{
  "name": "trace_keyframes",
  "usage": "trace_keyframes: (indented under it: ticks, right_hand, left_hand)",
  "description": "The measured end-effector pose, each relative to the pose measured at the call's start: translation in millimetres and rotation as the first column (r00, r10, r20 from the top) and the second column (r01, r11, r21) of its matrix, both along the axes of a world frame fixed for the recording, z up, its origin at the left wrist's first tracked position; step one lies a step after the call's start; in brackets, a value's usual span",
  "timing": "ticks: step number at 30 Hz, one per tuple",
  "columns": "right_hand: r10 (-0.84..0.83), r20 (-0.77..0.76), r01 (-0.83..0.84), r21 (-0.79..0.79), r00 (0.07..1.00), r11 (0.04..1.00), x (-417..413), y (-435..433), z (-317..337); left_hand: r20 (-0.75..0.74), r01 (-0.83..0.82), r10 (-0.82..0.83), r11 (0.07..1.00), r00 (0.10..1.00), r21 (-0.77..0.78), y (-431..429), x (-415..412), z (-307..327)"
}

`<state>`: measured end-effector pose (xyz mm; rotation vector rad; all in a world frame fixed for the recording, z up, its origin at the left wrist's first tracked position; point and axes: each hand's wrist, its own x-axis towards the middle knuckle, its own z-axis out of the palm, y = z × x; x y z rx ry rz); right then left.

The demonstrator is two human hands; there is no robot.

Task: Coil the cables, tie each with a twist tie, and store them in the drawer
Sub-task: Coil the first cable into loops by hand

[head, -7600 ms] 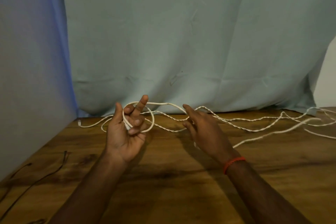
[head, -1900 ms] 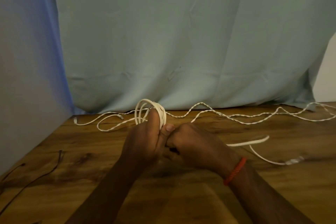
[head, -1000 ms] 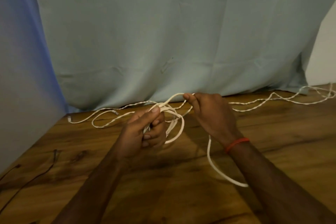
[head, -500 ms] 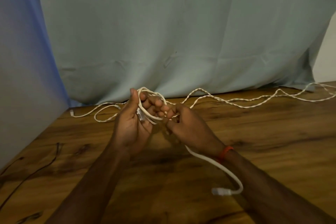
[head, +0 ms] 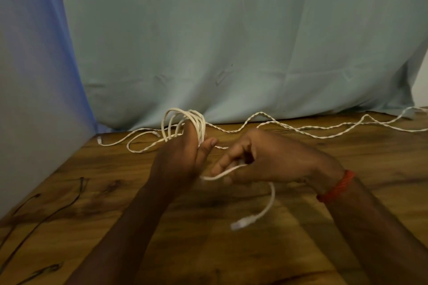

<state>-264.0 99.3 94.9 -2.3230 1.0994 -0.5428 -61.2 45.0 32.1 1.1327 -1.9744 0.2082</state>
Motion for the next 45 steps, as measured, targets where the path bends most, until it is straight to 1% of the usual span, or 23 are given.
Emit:
trace_keyframes:
  ticks: [1,2,4,6,8,10,13,15,18,20,21,22,25,26,27,28,30,32,34,37,40,43,45]
  right_hand:
    - [-0.024,0.059,0.031,-0.106,0.998,0.994,-2.5,-1.8,0.8]
    - [-0.055,0.135,0.082,-0.204,0.989,0.976,-4.9,-4.3,0.4]
    - [-0.067,0.276,0.171,-0.371,0.959,0.913,-8.5,-9.7,-2.3]
    - [-0.028,0.375,0.225,-0.493,0.927,0.84,-10.2,-16.1,-5.9]
    - [-0.018,0.438,0.295,-0.573,0.899,0.765,-11.6,-23.3,-10.0]
    - [-0.06,0.477,0.387,-0.626,0.877,0.676,-12.1,-30.8,-15.6]
    - [-0.157,0.535,0.519,-0.638,0.83,0.569,-14.8,-39.0,-23.5]
    - [-0.21,0.559,0.578,-0.638,0.802,0.509,-17.2,-41.4,-26.0]
    - [-0.262,0.583,0.631,-0.627,0.769,0.457,-17.7,-42.7,-28.4]
    - [-0.289,0.593,0.654,-0.61,0.751,0.447,-16.6,-43.3,-30.5]
    - [-0.3,0.598,0.663,-0.597,0.743,0.452,-15.2,-43.4,-31.4]
    - [-0.31,0.601,0.67,-0.583,0.736,0.461,-13.4,-43.7,-32.8]
    - [-0.301,0.605,0.655,-0.53,0.737,0.538,-3.9,-44.8,-40.6]
    - [-0.289,0.597,0.635,-0.517,0.748,0.574,0.2,-44.8,-44.5]
    - [-0.279,0.586,0.612,-0.505,0.761,0.608,4.1,-45.2,-48.3]
    - [-0.269,0.581,0.594,-0.488,0.768,0.64,7.1,-45.3,-52.2]
    - [-0.255,0.597,0.572,-0.431,0.761,0.698,10.8,-46.4,-57.6]
    - [-0.229,0.607,0.544,-0.404,0.761,0.735,12.7,-47.5,-59.8]
    - [-0.199,0.579,0.502,-0.427,0.791,0.752,14.0,-48.1,-61.2]
    - [-0.151,0.533,0.437,-0.465,0.833,0.77,16.1,-46.5,-61.0]
    - [-0.079,0.502,0.365,-0.504,0.861,0.783,14.8,-43.4,-59.5]
    - [-0.042,0.469,0.321,-0.532,0.882,0.784,15.1,-40.2,-59.4]
    - [-0.015,0.439,0.292,-0.572,0.898,0.766,16.7,-37.1,-58.0]
  left_hand:
    - [0.018,-0.007,0.007,1.0,1.0,0.003,-0.5,1.6,0.9]
    - [0.006,0.019,-0.019,1.0,1.0,0.018,-0.6,3.1,2.2]
    - [-0.077,0.128,-0.122,0.989,0.99,0.073,-0.5,4.7,3.8]
    - [-0.125,0.225,-0.208,0.964,0.97,0.145,2.5,2.2,4.8]
    - [-0.233,0.322,-0.269,0.919,0.935,0.228,6.5,-3.6,3.9]
    - [-0.381,0.444,-0.327,0.853,0.865,0.276,9.0,-8.2,4.4]
    - [-0.568,0.661,-0.423,0.681,0.706,0.315,12.2,-12.4,8.2]
    - [-0.627,0.743,-0.458,0.589,0.631,0.318,15.6,-14.4,12.7]
    - [-0.657,0.798,-0.477,0.485,0.584,0.358,19.5,-17.0,15.4]
    - [-0.71,0.833,-0.456,0.421,0.537,0.359,21.1,-19.2,15.4]
    - [-0.748,0.855,-0.438,0.393,0.498,0.339,21.3,-19.7,15.7]
    - [-0.794,0.886,-0.421,0.35,0.438,0.303,21.5,-19.9,15.9]
    - [-0.928,0.979,-0.324,0.145,0.183,0.143,20.0,-20.8,14.9]
    - [-0.956,0.992,-0.273,0.095,0.106,0.083,18.8,-21.4,13.7]
    - [-0.973,0.997,-0.226,0.068,0.037,0.022,17.9,-21.9,13.0]
    - [-0.982,0.998,-0.19,0.059,-0.022,-0.034,17.2,-22.6,12.9]
    - [-0.982,0.987,-0.139,0.078,-0.126,-0.138,13.8,-22.6,13.1]
    - [-0.976,0.968,-0.095,0.142,-0.195,-0.207,10.2,-19.9,14.2]
    - [-0.97,0.951,-0.054,0.194,-0.236,-0.242,6.4,-17.4,13.3]
    - [-0.957,0.937,-0.02,0.197,-0.291,-0.289,4.0,-15.3,12.2]
    - [-0.948,0.925,-0.002,0.218,-0.318,-0.31,3.9,-13.0,12.9]
    - [-0.936,0.893,0.022,0.308,-0.35,-0.327,5.2,-14.5,14.6]
    - [-0.926,0.868,0.049,0.369,-0.375,-0.333,8.1,-17.7,17.8]
